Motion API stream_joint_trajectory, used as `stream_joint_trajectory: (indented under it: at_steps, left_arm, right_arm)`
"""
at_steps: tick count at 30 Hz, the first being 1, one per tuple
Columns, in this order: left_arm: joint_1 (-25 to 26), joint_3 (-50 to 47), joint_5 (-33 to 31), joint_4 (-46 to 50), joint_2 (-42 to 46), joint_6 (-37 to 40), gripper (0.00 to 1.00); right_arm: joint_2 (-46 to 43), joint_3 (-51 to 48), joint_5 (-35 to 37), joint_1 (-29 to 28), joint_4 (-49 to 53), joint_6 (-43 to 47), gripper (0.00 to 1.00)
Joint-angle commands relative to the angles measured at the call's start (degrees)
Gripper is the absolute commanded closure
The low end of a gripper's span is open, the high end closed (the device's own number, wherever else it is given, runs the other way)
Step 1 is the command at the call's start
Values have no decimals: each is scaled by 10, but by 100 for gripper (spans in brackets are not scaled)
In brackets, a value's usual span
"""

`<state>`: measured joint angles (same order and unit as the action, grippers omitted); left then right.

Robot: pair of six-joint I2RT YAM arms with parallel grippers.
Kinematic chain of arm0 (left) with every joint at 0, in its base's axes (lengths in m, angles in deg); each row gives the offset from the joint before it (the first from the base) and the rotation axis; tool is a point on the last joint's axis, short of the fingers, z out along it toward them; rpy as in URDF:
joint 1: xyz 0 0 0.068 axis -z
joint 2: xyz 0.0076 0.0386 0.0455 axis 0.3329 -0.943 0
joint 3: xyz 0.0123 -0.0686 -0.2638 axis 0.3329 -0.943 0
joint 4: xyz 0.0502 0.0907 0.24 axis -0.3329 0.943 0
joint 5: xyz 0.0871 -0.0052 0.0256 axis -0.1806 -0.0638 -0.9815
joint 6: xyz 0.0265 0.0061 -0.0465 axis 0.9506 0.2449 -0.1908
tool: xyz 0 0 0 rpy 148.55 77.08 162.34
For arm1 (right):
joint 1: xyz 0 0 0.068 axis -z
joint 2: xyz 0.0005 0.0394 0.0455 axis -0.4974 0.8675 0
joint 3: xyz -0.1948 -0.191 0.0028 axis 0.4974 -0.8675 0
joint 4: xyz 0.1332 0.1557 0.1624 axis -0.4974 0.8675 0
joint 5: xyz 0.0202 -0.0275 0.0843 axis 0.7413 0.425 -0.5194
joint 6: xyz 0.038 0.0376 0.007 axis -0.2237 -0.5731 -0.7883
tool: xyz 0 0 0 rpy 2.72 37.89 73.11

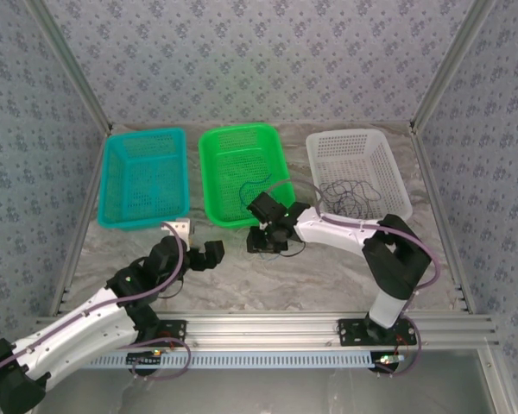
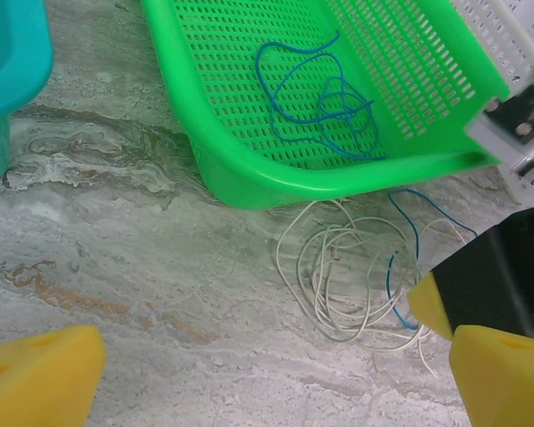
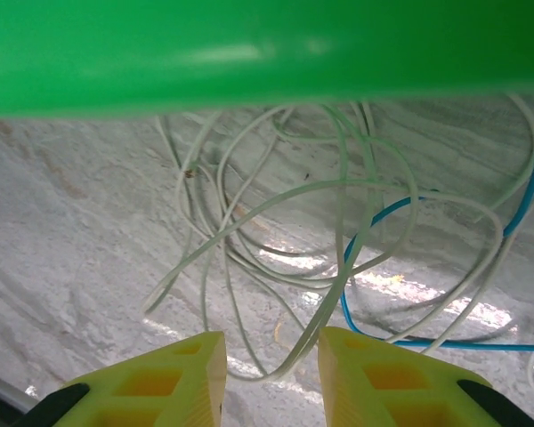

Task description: Untangle the cables

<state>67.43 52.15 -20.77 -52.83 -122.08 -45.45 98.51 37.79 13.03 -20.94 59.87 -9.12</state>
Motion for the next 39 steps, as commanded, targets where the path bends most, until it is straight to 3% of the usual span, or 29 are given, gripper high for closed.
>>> stream_joint_trajectory:
  at_steps: [1, 7, 15, 28, 39]
  left_arm:
    - [-4, 3, -5, 5, 9, -7, 0]
    - [-4, 3, -6, 7, 12, -9, 1]
    - [-4, 3, -8, 10, 13, -11, 1]
    - [-4, 4, 6, -11, 7, -5, 1]
    - [-4, 12, 119, -107, -57, 26, 1]
  right_arm:
    - [13, 4, -8, -6, 1, -15, 65]
    - [19, 7, 4, -7, -12, -17, 71]
    - [-6, 11, 40, -18, 12, -4, 100]
    - [-123, 8, 97, -61, 67, 17, 100]
    - [-212, -1, 71, -71, 20, 81, 100]
